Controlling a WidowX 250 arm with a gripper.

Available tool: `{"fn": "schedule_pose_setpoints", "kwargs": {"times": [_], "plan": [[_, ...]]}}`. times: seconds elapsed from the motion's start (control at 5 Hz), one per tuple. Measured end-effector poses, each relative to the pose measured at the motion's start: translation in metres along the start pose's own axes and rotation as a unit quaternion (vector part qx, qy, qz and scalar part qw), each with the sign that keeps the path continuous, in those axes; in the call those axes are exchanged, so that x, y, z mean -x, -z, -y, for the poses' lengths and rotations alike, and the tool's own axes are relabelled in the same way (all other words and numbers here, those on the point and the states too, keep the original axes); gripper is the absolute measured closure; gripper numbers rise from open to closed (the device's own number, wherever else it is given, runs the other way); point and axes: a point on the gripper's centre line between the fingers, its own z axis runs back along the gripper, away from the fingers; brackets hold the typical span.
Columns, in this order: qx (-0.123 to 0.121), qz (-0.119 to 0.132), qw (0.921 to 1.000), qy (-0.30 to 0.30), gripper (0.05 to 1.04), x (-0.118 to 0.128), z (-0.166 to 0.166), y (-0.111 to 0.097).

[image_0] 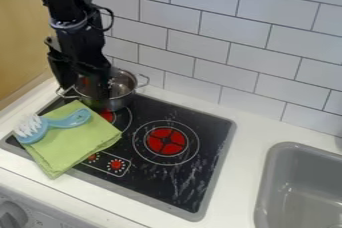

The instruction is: Move the brush to the upper right corner of the stove

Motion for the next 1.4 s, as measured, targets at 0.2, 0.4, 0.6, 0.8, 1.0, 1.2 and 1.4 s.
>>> {"fn": "schedule_pose_setpoints", "kwargs": {"times": [0.2,0.4,0.6,0.8,1.0,1.2,1.4], "plan": [[-0.009,-0.027,0.9986,0.044,0.085,0.009,-0.003,0.0],[-0.004,-0.047,0.9963,0.072,0.085,0.016,-0.007,0.003],[-0.001,-0.061,0.9956,0.072,0.085,0.024,-0.015,0.007],[-0.002,-0.079,0.9945,0.069,0.085,0.031,-0.019,0.016],[0.0,-0.084,0.9948,0.058,0.085,0.041,-0.024,0.022],[0.005,-0.094,0.9936,0.063,0.085,0.044,-0.023,0.027],[0.012,-0.102,0.9938,0.043,0.085,0.052,-0.03,0.031]]}}
